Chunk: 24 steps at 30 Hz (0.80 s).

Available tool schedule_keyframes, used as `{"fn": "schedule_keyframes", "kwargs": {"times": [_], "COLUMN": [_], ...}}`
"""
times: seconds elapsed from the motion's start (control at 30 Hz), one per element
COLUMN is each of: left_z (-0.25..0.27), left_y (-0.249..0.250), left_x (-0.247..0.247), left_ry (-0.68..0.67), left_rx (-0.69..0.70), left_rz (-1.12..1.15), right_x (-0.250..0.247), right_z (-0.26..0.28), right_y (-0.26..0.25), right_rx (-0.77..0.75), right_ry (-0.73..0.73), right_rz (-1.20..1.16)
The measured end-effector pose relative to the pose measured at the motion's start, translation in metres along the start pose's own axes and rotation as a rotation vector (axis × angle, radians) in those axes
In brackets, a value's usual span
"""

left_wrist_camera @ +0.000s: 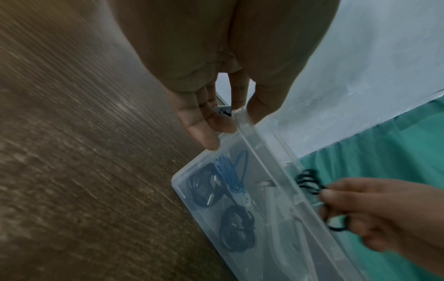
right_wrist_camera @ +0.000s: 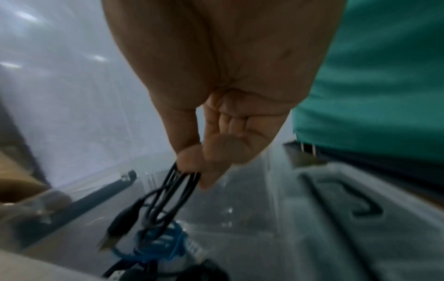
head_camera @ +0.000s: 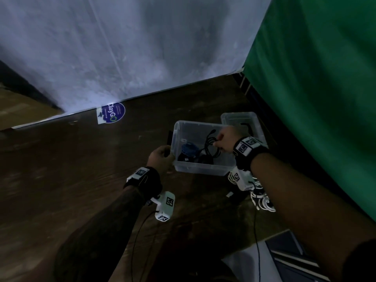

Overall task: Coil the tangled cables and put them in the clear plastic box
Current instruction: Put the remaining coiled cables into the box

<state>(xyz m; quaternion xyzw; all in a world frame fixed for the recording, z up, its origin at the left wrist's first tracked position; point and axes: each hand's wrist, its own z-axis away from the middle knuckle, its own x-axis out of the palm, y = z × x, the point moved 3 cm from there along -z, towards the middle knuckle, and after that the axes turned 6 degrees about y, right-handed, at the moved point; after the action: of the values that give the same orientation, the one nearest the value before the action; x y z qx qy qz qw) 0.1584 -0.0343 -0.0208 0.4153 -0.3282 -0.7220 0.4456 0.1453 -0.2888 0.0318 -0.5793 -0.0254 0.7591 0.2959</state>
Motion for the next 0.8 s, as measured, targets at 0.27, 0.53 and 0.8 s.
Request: {"fn": "schedule_keyframes", "kwargs": {"times": [0.27, 0.53, 0.8], "left_z": [-0.004, -0.017, -0.022], "left_y": [-0.002, 0.004, 0.002], "left_x": [0.001, 0.0, 0.001], "left_ry": [0.003, 0.044, 0.075], "left_rx": [0.017, 0.032, 0.027], "left_rz": [-0.024, -0.035, -0.02], "right_x": [0.017, -0.022, 0.083], "right_z": [0.001, 0.038, 0.037], "right_y": [0.011, 0.104, 0.124], "right_rx": [-0.024, 0.131, -0.049], "right_ry": [-0.055, 0.432, -0.059], "right_rz": [-0.025, -0.39, 0.165]}}
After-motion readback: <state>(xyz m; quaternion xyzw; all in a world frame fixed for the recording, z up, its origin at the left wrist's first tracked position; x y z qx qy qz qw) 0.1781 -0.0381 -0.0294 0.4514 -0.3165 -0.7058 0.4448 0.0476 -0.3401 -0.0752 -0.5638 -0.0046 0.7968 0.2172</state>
